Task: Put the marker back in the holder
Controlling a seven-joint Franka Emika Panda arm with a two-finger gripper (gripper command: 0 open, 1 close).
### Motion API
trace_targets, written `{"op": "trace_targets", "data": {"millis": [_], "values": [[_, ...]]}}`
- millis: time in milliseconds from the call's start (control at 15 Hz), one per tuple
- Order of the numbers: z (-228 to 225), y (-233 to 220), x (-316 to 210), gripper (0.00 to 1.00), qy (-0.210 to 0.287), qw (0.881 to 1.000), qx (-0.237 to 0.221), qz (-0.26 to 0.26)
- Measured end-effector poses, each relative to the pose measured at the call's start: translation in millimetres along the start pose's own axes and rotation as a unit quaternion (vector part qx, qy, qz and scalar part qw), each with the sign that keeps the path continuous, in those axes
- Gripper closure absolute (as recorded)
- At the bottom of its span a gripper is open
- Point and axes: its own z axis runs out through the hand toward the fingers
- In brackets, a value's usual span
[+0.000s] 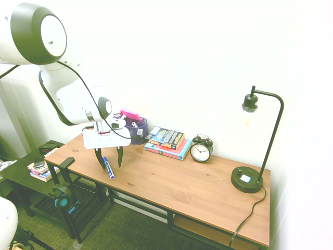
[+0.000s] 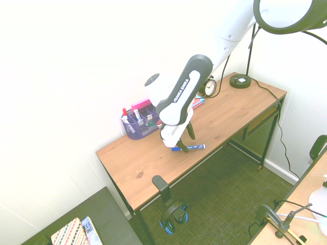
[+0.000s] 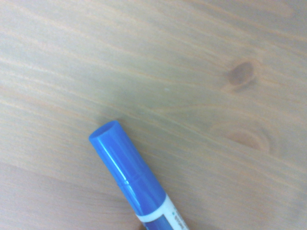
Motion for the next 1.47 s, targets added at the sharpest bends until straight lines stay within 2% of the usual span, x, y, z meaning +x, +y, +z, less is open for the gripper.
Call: {"op": "trace_targets", "data": {"millis": [400,1000,1200,1467], "values": [[4.8,9.5,8.2,1.0,-0.04,0.998,0.013,-0.052],[3.5,11.9,11.6,1.0,-0.043,0.998,0.012,-0.054],[3.9,20.1,20.7,1.0,-0.035,0.998,0.014,-0.045],[-18.1,27.4,12.0,1.0,0.013,0.998,0.056,-0.038]]}}
